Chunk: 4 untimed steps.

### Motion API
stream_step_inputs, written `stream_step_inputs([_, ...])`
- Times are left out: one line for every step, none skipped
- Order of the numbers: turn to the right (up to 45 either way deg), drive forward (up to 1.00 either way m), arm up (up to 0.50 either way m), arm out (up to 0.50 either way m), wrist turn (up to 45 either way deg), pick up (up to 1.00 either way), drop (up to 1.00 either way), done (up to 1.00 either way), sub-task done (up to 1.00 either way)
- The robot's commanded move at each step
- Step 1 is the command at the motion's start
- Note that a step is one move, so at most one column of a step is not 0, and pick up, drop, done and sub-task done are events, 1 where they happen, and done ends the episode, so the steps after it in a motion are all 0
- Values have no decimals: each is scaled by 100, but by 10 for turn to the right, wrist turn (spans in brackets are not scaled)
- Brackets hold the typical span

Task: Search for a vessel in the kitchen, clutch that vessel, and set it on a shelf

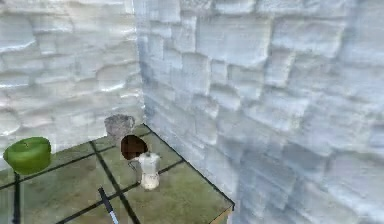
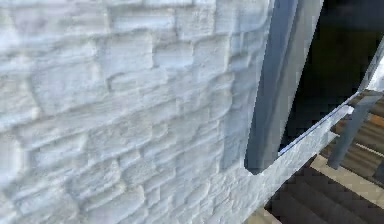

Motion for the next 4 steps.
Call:
stream_step_inputs([-450,0,0,0,0,0,0,0,0])
stream_step_inputs([-450,0,0,0,0,0,0,0,0])
stream_step_inputs([-180,0,0,0,0,0,0,0,0])
stream_step_inputs([0,0,50,0,0,0,0,0,0])
